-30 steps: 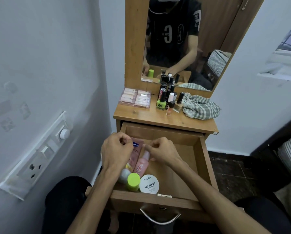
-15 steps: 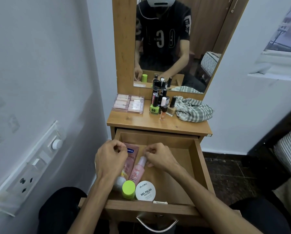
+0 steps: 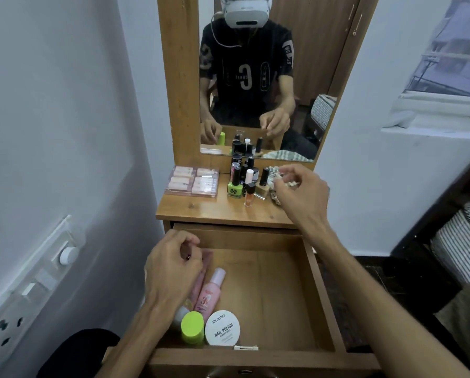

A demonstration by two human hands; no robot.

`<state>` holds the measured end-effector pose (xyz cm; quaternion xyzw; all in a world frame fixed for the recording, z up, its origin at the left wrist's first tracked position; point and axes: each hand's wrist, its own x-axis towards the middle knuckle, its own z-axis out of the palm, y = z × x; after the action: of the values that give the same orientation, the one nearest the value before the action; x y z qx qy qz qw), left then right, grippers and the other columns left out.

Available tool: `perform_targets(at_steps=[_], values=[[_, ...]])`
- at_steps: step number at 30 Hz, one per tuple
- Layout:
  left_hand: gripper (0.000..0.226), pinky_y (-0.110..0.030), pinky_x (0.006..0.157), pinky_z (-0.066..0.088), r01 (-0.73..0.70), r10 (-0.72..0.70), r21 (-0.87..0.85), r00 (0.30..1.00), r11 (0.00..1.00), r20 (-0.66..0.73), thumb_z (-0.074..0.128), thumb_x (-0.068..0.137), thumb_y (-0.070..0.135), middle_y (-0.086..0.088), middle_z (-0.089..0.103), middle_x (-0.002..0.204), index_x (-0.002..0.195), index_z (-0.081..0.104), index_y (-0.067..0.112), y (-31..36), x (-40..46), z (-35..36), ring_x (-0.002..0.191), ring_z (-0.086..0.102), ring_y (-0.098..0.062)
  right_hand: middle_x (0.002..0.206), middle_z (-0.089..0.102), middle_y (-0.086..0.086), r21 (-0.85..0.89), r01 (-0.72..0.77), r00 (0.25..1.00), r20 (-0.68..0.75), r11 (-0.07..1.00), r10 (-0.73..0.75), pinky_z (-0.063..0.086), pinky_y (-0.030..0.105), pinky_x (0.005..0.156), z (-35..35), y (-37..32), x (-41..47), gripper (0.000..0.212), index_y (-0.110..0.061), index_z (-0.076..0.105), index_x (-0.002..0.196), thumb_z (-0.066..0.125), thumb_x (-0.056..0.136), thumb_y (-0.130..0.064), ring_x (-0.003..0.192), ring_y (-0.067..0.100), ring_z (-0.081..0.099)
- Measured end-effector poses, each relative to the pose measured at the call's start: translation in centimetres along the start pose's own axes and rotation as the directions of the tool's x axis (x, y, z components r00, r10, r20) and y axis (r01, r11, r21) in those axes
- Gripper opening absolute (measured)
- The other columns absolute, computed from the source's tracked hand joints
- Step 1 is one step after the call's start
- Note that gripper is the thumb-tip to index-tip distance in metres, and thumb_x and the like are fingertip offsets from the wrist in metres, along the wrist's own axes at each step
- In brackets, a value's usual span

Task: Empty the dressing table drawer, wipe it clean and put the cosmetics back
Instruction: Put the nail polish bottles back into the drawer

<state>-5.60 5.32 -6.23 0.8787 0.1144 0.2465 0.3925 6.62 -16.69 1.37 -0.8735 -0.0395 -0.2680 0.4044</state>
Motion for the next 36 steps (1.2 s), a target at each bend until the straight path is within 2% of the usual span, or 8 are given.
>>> perform_targets(at_steps=[4, 8, 12, 19, 23, 25, 29, 36], values=[[0.011, -0.022, 0.070, 0.046, -0.234, 0.234, -0.032, 0.972, 0.972, -0.008, 0.069, 0.088, 0.013, 0.013, 0.066, 0.089, 0.093, 0.070, 0.023, 3.8, 2.9, 0.6, 0.078, 0.060, -0.005, 0.103, 0.074, -0.009, -0.089, 0.109, 0.989, 0.110, 0.990, -0.098, 0.052, 0.023, 0.079, 1.3, -0.1, 3.1, 0.036, -0.024, 0.074, 0.126, 0.073, 0.092, -0.034, 0.084, 0.007, 0.065], [0.017, -0.028, 0.071, 0.050, -0.384, 0.385, 0.046, 0.923, 0.922, -0.015, 0.065, 0.093, 0.022, 0.007, 0.063, 0.096, 0.110, 0.068, 0.021, 7.5, 8.2, 2.6, 0.079, 0.059, -0.011, 0.105, 0.078, -0.005, -0.112, 0.160, 0.977, 0.158, 0.981, -0.142, 0.056, 0.029, 0.085, 2.3, -0.2, 4.1, 0.025, -0.022, 0.080, 0.114, 0.074, 0.091, -0.029, 0.085, 0.008, 0.067], [0.035, -0.036, 0.079, 0.053, -0.438, 0.440, 0.162, 0.898, 0.884, 0.029, 0.060, 0.094, 0.030, 0.002, 0.063, 0.108, 0.127, 0.065, 0.021, 8.6, 12.4, 4.7, 0.088, 0.060, -0.016, 0.099, 0.079, -0.005, -0.101, 0.160, 0.977, 0.155, 0.982, -0.143, 0.058, 0.032, 0.085, 2.4, 0.3, 4.3, 0.019, -0.022, 0.081, 0.108, 0.075, 0.090, -0.025, 0.083, 0.008, 0.068], [0.014, -0.035, 0.076, 0.050, -0.440, 0.432, 0.187, 0.898, 0.878, 0.083, 0.067, 0.088, 0.018, 0.003, 0.066, 0.099, 0.101, 0.069, 0.018, 7.4, 13.0, 5.1, 0.087, 0.058, -0.013, 0.086, 0.073, -0.013, -0.011, 0.158, 0.980, 0.125, 0.987, -0.155, 0.062, 0.035, 0.080, 0.5, 2.0, 2.9, 0.018, -0.022, 0.082, 0.104, 0.078, 0.087, -0.026, 0.075, 0.004, 0.065], [0.009, -0.037, 0.077, 0.051, -0.386, 0.385, 0.118, 0.922, 0.915, 0.032, 0.073, 0.084, 0.018, 0.007, 0.066, 0.096, 0.092, 0.069, 0.018, 7.1, 11.0, 2.8, 0.079, 0.056, -0.010, 0.081, 0.072, -0.016, 0.079, 0.130, 0.985, 0.104, 0.988, -0.138, 0.055, 0.012, 0.070, -2.3, 2.3, 0.3, 0.012, -0.022, 0.083, 0.098, 0.082, 0.087, -0.025, 0.075, -0.002, 0.066], [0.012, -0.037, 0.073, 0.054, -0.347, 0.349, 0.085, 0.937, 0.934, -0.014, 0.076, 0.082, 0.020, 0.011, 0.067, 0.091, 0.091, 0.069, 0.021, 6.9, 9.2, 1.2, 0.075, 0.058, -0.008, 0.079, 0.072, -0.017, 0.124, 0.106, 0.985, 0.121, 0.987, -0.121, 0.053, 0.008, 0.068, -4.1, 2.6, -1.3, 0.011, -0.022, 0.083, 0.096, 0.084, 0.086, -0.024, 0.078, -0.004, 0.067], [0.017, -0.027, 0.062, 0.050, -0.285, 0.285, 0.008, 0.959, 0.959, -0.011, 0.082, 0.074, 0.015, 0.010, 0.066, 0.074, 0.079, 0.070, 0.026, 7.1, 5.2, -0.9, 0.064, 0.060, -0.009, 0.077, 0.074, -0.014, 0.142, 0.017, 0.979, 0.199, 0.990, -0.045, 0.056, 0.012, 0.069, -5.9, 4.0, -4.2, 0.011, -0.024, 0.083, 0.093, 0.087, 0.082, -0.024, 0.074, 0.002, 0.070], [0.014, -0.032, 0.067, 0.054, -0.314, 0.307, -0.010, 0.922, 0.950, 0.236, 0.084, 0.073, 0.023, 0.014, 0.067, 0.073, 0.082, 0.073, 0.027, 7.6, 0.7, 4.0, 0.067, 0.063, -0.007, 0.076, 0.075, -0.011, 0.095, -0.107, 0.961, 0.264, 0.990, 0.078, 0.061, 0.024, 0.074, -4.9, 7.7, -7.2, 0.013, -0.021, 0.083, 0.090, 0.089, 0.078, -0.021, 0.072, 0.006, 0.072]])
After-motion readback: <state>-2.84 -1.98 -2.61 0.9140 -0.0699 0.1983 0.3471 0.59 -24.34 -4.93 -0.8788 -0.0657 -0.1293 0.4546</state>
